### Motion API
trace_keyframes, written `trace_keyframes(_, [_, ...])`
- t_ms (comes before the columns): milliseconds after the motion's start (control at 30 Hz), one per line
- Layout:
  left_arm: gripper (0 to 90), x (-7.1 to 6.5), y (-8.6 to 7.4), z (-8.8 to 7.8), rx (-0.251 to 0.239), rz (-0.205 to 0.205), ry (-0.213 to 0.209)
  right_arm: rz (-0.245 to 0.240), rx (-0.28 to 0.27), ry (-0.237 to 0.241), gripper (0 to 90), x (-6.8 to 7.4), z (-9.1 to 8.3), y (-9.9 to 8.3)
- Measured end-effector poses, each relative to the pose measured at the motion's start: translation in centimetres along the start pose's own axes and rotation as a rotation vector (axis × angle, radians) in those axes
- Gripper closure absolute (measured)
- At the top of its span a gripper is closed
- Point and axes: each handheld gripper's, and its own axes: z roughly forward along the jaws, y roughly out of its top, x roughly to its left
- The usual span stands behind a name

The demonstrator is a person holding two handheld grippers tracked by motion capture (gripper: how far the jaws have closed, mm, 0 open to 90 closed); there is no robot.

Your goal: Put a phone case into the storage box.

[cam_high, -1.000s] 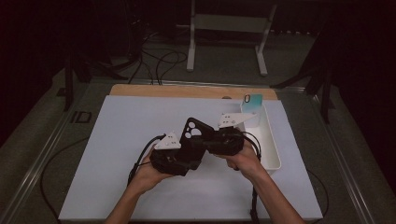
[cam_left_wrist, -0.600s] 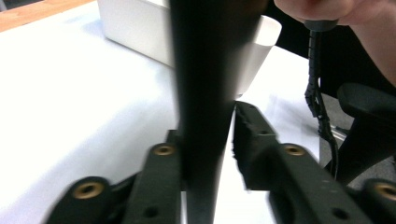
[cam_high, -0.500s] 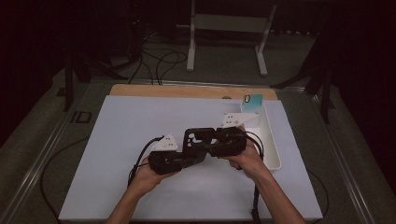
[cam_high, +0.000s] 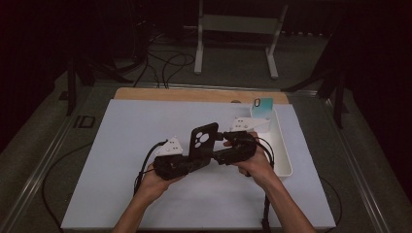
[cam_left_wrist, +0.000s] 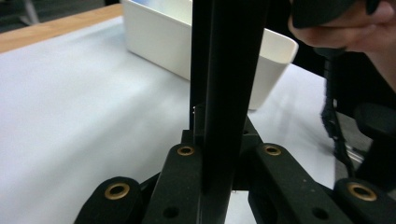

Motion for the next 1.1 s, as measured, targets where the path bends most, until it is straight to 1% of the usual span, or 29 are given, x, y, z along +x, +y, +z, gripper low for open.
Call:
trace_keyframes(67, [85.0, 0.1, 0.0, -0.2, -0.002, -0.007, 0.025, -0.001, -0.001, -0.028, 27.8, 0.1, -0.1, -0.1])
trace_keyframes(200, [84.9, 0.4, -0.2, -0.5, -0.009, -0.023, 0.053, -0.014, 0.011, -0.074, 27.4, 0.2, -0.1, -0.2])
trace_keyframes(267, [84.9, 0.5, -0.3, -0.6, -0.012, -0.030, 0.065, -0.013, 0.013, -0.096, 27.1, 0.2, -0.1, -0.3])
trace_keyframes(367, [84.9, 0.5, -0.3, -0.7, -0.011, -0.029, 0.092, -0.013, 0.015, -0.106, 26.8, 0.2, -0.1, -0.3])
trace_keyframes(567, [84.8, 0.4, -0.4, -0.8, -0.015, -0.024, 0.122, 0.001, 0.012, -0.135, 25.5, 0.2, 0.1, -0.3])
trace_keyframes(700, [84.8, 0.4, -0.4, -0.9, -0.019, -0.022, 0.146, 0.020, 0.010, -0.153, 24.1, 0.2, 0.3, -0.1])
trace_keyframes(767, [84.8, 0.4, -0.4, -0.9, -0.018, -0.018, 0.168, 0.024, 0.008, -0.153, 23.5, 0.3, 0.3, 0.0])
trace_keyframes(933, [84.8, 0.3, -0.5, -0.9, -0.019, -0.012, 0.204, 0.038, 0.004, -0.172, 19.2, 0.5, 0.6, 0.4])
trace_keyframes(1000, [84.8, 0.2, -0.6, -0.8, -0.021, -0.009, 0.214, 0.044, 0.002, -0.193, 16.1, 0.8, 0.8, 0.8])
trace_keyframes(1100, [84.8, 0.1, -0.6, -0.8, -0.021, -0.005, 0.220, 0.049, -0.011, -0.195, 14.6, 1.1, 1.1, 1.2])
